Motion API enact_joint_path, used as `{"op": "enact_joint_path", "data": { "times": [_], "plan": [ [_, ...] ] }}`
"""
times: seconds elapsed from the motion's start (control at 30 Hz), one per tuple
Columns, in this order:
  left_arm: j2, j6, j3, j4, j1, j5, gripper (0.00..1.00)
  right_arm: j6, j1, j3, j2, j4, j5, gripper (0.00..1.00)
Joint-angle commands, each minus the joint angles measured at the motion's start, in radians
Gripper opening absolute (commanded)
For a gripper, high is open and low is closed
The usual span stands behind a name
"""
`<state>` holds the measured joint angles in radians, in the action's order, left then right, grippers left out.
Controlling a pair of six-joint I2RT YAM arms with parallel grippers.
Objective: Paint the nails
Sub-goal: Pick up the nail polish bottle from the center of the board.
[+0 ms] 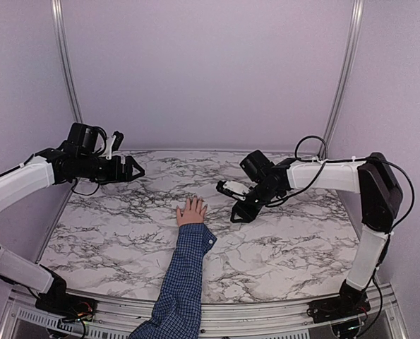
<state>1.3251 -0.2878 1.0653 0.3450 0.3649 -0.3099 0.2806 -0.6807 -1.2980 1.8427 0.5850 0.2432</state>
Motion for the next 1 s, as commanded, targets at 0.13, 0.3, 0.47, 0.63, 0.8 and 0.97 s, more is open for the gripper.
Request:
{"op": "enact_joint_path", "data": {
  "times": [0.13, 0.3, 0.47, 0.63, 0.8, 0.97],
  "plan": [
    [-0.024, 0.012, -0.013, -0.037, 0.008, -0.006, 0.98, -0.011, -0.006, -0.028, 0.024, 0.012, -0.013, 0.24],
    [-0.028, 0.013, -0.012, -0.046, 0.009, 0.013, 0.99, -0.008, -0.005, -0.056, 0.022, 0.037, -0.010, 0.09],
    [-0.025, 0.026, -0.014, -0.079, 0.022, 0.025, 0.99, -0.025, -0.006, -0.116, 0.015, 0.070, 0.007, 0.01],
    [-0.037, 0.065, -0.042, -0.150, 0.074, 0.008, 0.98, -0.065, -0.006, -0.156, 0.000, 0.090, 0.050, 0.00],
    [-0.093, 0.118, -0.141, -0.290, 0.148, -0.076, 0.97, -0.094, -0.006, -0.253, -0.055, 0.104, 0.166, 0.00],
    [-0.100, 0.188, -0.164, -0.336, 0.268, -0.106, 0.95, -0.092, -0.006, -0.370, -0.087, 0.168, 0.306, 0.00]
  ]
}}
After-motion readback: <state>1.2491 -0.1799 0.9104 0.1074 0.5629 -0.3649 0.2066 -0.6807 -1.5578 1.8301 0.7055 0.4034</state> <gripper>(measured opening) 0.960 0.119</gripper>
